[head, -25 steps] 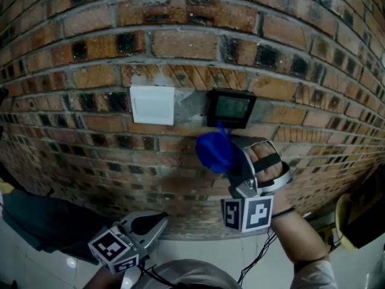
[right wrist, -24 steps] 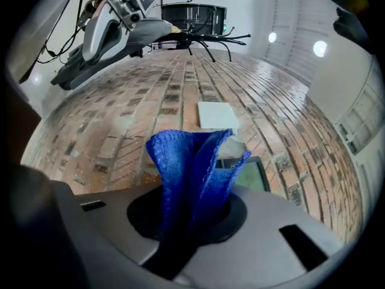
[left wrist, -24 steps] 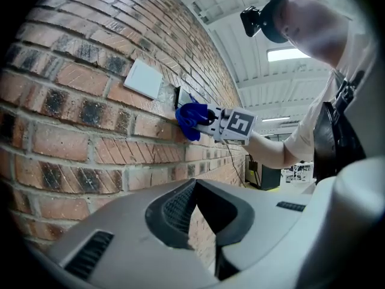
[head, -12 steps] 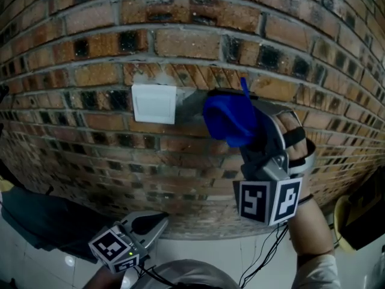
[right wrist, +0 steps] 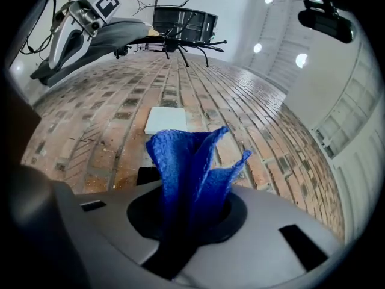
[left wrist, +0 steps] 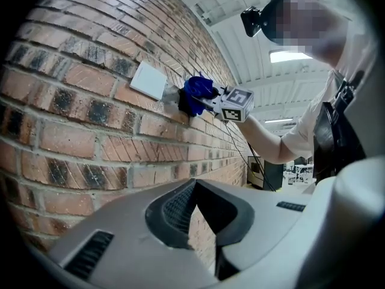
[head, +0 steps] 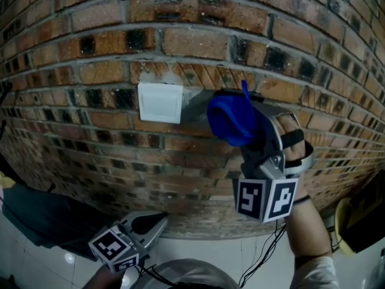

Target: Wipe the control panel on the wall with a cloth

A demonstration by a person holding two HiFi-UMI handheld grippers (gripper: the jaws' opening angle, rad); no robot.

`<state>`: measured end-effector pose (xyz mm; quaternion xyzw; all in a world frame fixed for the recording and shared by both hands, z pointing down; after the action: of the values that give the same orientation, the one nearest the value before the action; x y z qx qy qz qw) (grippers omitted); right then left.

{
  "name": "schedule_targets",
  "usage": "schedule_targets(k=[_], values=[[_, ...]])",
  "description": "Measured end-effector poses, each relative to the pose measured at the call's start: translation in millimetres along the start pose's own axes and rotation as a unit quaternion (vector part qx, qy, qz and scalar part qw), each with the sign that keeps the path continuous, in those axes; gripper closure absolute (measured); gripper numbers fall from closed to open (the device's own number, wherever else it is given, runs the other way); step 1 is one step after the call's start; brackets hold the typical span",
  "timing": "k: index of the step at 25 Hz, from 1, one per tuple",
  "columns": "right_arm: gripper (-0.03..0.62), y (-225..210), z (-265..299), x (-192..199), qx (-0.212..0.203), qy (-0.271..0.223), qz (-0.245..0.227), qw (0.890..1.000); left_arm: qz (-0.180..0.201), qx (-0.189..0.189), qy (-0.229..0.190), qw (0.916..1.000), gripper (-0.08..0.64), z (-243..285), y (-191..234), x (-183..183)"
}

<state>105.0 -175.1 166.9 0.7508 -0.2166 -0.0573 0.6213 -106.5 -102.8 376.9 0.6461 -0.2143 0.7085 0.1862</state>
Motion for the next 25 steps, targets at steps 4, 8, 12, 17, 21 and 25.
schedule_targets(k=[4,8,12,17,21,25], values=[[0.506,12,-4,3,-0.006,0.006,-0.003,1.0,0.002,-0.002,-0.003,1.0,0.566,1,1,-1],[0.506,37,-10,5,-0.029,0.012,0.002,1.0,-0.001,0.005,0.001,1.0,0.566,2,-1,0],[0.506,71,-9,14,-0.067,0.024,0.004,0.997,-0.002,0.006,0.003,1.0,0.566,2,-2,1],[0.506,87,-5,22,-0.104,0.03,0.018,0.994,-0.001,0.005,0.0,1.0,0.568,0,-1,-2],[0.506,54,-19,0,-0.082,0.0,0.023,0.996,-0.002,0.001,-0.001,1.0,0.566,-2,1,-4],[0.506,9,-17,-11,-0.019,-0.018,0.015,1.0,-0.001,0.006,-0.001,1.0,0.568,-1,2,-3]])
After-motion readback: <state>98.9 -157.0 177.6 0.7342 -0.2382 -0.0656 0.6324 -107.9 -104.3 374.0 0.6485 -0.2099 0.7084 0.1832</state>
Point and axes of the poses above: the fingertips, and each gripper's own axes: z forward along the fingers, y to its left, x out of its underside, the point moved 9 cm from there along -z, backward along the fingers, and after that the axes turned 8 degrees about z, right-handed, at the moved point
